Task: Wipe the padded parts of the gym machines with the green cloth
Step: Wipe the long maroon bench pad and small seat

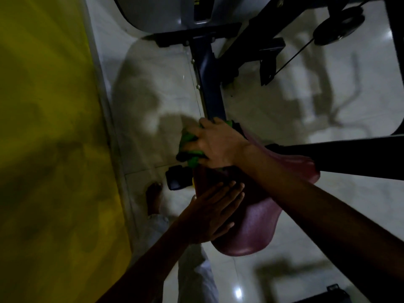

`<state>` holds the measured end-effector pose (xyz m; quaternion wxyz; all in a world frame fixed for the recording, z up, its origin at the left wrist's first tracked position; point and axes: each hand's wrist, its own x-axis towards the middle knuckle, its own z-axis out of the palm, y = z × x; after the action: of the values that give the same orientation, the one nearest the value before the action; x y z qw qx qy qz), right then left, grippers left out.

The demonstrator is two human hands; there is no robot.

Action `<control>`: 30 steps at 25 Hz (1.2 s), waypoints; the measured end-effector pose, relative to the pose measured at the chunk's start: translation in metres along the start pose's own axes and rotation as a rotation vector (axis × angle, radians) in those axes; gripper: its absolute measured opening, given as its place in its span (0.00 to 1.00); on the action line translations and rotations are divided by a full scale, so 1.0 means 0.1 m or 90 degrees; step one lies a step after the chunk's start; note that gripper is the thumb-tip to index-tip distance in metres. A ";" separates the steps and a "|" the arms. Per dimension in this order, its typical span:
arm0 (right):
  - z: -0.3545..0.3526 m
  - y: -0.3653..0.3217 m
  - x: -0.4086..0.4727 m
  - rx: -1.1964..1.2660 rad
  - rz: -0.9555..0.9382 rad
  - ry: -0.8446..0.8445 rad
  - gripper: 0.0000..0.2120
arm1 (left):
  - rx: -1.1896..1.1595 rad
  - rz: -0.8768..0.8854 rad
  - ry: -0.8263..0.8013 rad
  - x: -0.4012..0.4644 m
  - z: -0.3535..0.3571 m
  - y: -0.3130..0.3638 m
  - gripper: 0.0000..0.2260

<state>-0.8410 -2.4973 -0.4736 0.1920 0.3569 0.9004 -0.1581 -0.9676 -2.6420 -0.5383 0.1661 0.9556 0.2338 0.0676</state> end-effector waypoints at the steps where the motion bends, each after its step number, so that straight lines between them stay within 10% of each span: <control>1: 0.00 0.12 0.04 0.066 0.079 0.003 0.23 | -0.012 -0.001 -0.007 0.01 -0.01 -0.02 0.28; 9: 0.24 0.80 -0.52 0.585 0.536 0.001 0.14 | -0.047 -0.099 0.039 0.33 -0.20 -0.33 0.31; 16: 0.39 0.92 -0.57 0.748 0.513 0.054 0.12 | -0.014 -0.107 -0.046 0.61 -0.28 -0.68 0.39; 23: 0.42 1.12 -1.24 0.515 0.501 -0.232 0.05 | 0.004 -0.043 -0.093 0.77 -0.35 -0.78 0.40; 30: 0.57 1.02 -1.23 0.423 0.494 -0.117 0.20 | 0.042 0.075 -0.160 1.18 -0.31 -0.79 0.39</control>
<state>-0.6734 -2.5215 -0.4820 0.1908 0.6911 0.5822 -0.3834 -0.9035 -2.5115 -0.5307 0.1579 0.9736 0.1568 -0.0505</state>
